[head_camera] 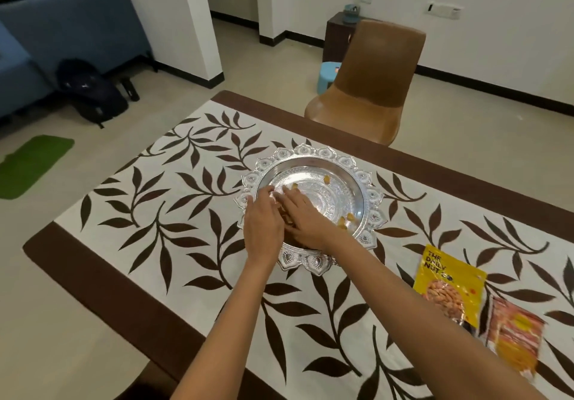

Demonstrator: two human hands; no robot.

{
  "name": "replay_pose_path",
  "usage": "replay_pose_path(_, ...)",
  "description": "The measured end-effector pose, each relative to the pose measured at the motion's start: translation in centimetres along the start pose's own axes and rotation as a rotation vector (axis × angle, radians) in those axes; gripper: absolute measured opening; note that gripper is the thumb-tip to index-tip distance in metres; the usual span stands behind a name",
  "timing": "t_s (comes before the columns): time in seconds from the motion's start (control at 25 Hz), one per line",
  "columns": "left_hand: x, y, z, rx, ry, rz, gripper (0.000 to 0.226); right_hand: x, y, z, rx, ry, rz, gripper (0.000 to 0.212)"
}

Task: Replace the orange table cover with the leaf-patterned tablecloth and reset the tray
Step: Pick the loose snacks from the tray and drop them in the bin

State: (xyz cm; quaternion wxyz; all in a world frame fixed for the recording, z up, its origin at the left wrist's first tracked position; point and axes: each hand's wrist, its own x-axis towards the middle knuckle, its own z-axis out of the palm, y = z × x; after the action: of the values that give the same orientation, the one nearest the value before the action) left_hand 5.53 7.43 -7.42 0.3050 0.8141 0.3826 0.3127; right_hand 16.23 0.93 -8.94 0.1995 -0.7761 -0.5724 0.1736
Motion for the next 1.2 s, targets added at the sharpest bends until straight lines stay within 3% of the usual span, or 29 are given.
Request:
replay_pose_path(0.12,-0.2,-0.1,0.2,-0.071,0.002,-0.036,0.029,1.3,0.5,0.6,-0.097,0.109,-0.088,0.056)
replay_pose_path(0.24,-0.2,0.0,-0.3,-0.175,0.033,-0.008,0.026,1.9,0.0,0.7,-0.054,0.153,-0.095,0.019)
replay_pose_path(0.32,0.4,0.3,-0.8,-0.398,0.041,-0.159,0.024,2.0,-0.1,0.2,-0.079,0.158,0.009,0.009)
replay_pose_path(0.4,1.4,1.5,-1.0,-0.817,-0.005,-0.465,0.028,2.5,-0.2,-0.5,0.053,0.252,0.184,0.003)
replay_pose_path(0.52,2.9,3.1,0.5,-1.255,-0.161,-0.786,0.046,3.2,-1.6,-2.3,0.580,0.497,0.416,0.015)
replay_pose_path(0.6,3.3,4.0,1.7,-1.468,-0.241,-0.957,0.049,3.4,-2.8,-2.2,0.914,0.520,0.495,0.019)
replay_pose_path(0.68,3.6,4.6,2.8,-1.618,-0.229,-1.090,0.045,3.0,-3.5,-2.2,1.076,0.533,0.531,0.021)
replay_pose_path(0.84,4.0,4.5,3.8,-1.666,-0.150,-1.166,0.037,2.2,-2.6,-3.5,1.110,0.528,0.418,0.025)
replay_pose_path(1.04,4.1,4.7,3.8,-1.784,-0.116,-1.199,0.034,1.4,-1.2,-4.4,1.011,0.340,0.215,0.035)
replay_pose_path(1.2,4.5,4.2,2.4,-1.942,-0.065,-1.194,0.028,0.2,-0.3,-5.4,0.923,0.432,0.248,0.033)
